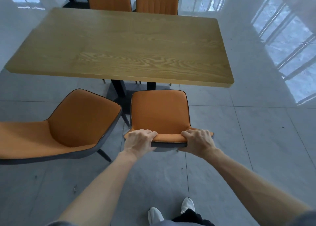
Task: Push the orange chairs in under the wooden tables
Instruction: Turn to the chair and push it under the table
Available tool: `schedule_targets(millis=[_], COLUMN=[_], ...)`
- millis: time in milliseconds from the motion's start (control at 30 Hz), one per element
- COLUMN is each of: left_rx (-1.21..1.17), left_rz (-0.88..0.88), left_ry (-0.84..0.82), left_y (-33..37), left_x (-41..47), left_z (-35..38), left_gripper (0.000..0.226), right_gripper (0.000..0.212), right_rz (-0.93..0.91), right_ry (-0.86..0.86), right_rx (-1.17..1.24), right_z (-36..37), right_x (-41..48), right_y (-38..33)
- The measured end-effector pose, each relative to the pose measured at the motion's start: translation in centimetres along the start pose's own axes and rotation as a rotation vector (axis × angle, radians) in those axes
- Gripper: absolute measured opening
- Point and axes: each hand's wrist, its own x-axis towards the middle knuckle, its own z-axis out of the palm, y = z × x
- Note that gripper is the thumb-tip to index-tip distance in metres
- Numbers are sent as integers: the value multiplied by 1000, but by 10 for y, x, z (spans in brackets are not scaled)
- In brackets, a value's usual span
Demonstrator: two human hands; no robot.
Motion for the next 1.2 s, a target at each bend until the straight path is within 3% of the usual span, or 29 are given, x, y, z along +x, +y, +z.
schedule_targets(millis=[467, 633, 900, 1067, 1200], left_rx=[0, 30, 116, 86, 59], left_rz=[-2, -97, -430, -452, -524], left_ry=[28, -47, -256, -187, -90], left_y=[-5, -2, 39, 50, 53], left_x=[-14, -19, -21, -34, -45], left_z=[-10, -15, -27, -43, -62], left_gripper=[35, 38, 41, 43, 31], right_gripper=[37, 37, 43, 38, 29], right_rz=[31, 23, -8, -124, -197], right_ry=[-51, -97, -166, -254, -164], right_rx=[131, 113, 172, 124, 119], right_z=[-7, -16, -27, -48, -60], right_x=[-10, -11, -18, -12, -13], right_y=[-24, -31, -29, -31, -54])
